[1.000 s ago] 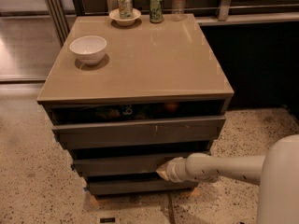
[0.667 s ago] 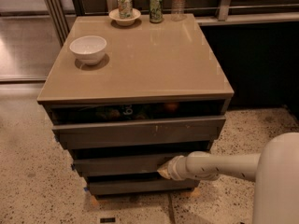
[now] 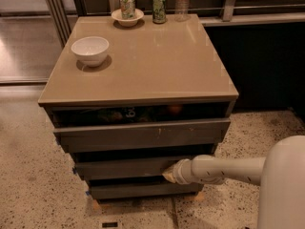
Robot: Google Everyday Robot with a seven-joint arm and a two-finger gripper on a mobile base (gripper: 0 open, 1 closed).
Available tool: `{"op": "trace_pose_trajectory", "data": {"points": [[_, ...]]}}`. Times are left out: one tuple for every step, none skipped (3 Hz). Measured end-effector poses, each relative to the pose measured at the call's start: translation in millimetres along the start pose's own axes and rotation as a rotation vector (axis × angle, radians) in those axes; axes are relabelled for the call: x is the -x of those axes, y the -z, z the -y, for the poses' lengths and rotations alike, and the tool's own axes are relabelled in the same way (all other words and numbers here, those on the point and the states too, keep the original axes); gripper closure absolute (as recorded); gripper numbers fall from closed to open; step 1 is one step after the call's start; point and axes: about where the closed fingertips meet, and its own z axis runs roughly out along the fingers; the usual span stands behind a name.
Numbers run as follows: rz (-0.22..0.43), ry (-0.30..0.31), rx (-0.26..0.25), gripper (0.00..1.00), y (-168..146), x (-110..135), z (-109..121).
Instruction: Close middle drawer
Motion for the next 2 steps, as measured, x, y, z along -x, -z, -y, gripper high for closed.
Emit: {"op": "trace_pose_trajectory", "data": {"points": [[-0.008,0.000,-0.006,1.00,4.8,-6.2,7.8],[-0.020,0.004,-0.025,1.00,16.7,-19.1,23.5]]}}
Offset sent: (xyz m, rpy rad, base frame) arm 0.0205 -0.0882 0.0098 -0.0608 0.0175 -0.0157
